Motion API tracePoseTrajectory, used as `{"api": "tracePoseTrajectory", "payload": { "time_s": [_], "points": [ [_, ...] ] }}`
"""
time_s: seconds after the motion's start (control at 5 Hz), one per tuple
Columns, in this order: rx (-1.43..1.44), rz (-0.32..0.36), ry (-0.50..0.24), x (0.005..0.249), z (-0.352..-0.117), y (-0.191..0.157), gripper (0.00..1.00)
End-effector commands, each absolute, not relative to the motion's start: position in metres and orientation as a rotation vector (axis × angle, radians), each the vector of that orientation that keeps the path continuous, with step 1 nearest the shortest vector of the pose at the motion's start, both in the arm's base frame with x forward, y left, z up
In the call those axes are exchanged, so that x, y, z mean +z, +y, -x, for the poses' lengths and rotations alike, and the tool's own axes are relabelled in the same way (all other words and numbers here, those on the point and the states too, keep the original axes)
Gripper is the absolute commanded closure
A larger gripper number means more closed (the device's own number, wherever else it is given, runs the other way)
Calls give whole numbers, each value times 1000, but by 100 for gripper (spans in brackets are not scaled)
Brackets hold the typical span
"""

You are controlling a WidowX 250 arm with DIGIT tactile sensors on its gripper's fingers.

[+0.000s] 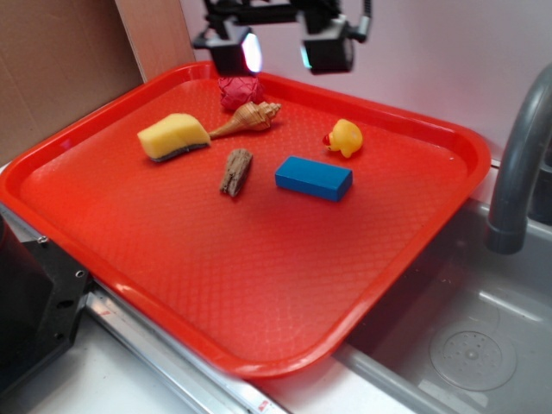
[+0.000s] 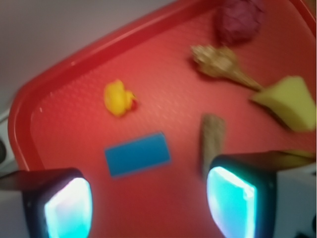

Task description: Grab the yellow duck.

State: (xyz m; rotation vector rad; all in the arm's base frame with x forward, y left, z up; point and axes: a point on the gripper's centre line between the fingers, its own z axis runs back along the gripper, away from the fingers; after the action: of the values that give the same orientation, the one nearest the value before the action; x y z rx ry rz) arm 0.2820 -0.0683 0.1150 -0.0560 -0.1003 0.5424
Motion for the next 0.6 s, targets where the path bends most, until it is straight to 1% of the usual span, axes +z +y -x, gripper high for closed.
{"api": "tracePoseTrajectory", "payload": {
  "time_s": [0.0,0.4],
  "points": [
    [571,30,-139,94,-325,-64,0],
    [549,-25,-114,56,-342,-62,0]
  ]
}}
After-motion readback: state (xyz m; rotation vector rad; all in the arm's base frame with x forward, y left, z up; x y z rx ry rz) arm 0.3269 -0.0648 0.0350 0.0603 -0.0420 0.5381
